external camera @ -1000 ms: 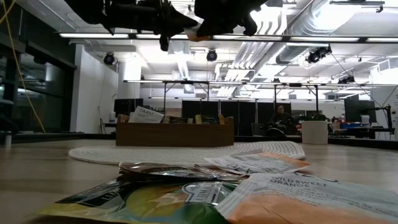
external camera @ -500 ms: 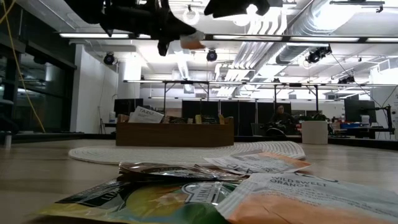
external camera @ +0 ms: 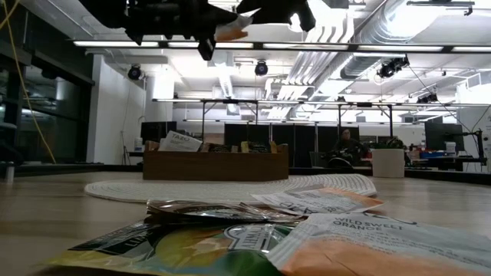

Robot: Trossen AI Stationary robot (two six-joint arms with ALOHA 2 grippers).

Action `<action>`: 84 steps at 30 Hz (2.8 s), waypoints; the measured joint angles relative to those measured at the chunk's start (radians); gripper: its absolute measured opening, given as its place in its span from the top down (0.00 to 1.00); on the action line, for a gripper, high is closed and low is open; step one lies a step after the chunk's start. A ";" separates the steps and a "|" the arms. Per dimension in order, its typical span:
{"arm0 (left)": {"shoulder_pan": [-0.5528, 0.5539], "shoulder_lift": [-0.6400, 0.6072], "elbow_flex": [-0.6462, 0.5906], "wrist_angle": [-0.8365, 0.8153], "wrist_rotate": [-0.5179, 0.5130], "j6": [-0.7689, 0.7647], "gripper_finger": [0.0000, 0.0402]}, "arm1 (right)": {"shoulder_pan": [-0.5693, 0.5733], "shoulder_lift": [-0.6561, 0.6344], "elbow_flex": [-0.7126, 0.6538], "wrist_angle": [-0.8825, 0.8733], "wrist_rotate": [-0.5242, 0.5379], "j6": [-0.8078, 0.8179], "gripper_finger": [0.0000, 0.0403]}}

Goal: Pick & Place Tea
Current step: Put the orange tea bag into the left section of the wooden organizer

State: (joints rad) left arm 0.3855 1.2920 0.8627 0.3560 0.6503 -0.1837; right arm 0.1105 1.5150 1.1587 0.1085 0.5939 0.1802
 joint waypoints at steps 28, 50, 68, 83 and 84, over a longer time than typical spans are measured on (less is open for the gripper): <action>0.001 -0.244 -0.203 -0.402 -0.210 0.216 1.00 | 0.004 0.001 0.000 -0.164 -0.095 0.126 0.66; 0.001 -0.260 -0.570 0.062 -0.408 0.158 1.00 | 0.004 0.001 0.000 -0.154 -0.130 0.138 0.66; 0.001 -0.056 -0.586 0.227 -0.434 0.206 1.00 | 0.003 0.001 0.000 -0.148 -0.140 0.181 0.66; 0.000 0.003 -0.562 0.231 -0.436 0.229 0.93 | 0.003 0.001 0.000 -0.148 -0.141 0.179 0.66; 0.000 0.003 -0.562 0.230 -0.436 0.229 0.91 | 0.003 0.001 0.000 -0.149 -0.141 0.179 0.66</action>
State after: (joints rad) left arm 0.3859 1.2953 0.3008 0.5859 0.2146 0.0456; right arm 0.1139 1.5162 1.1587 -0.0402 0.4528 0.3591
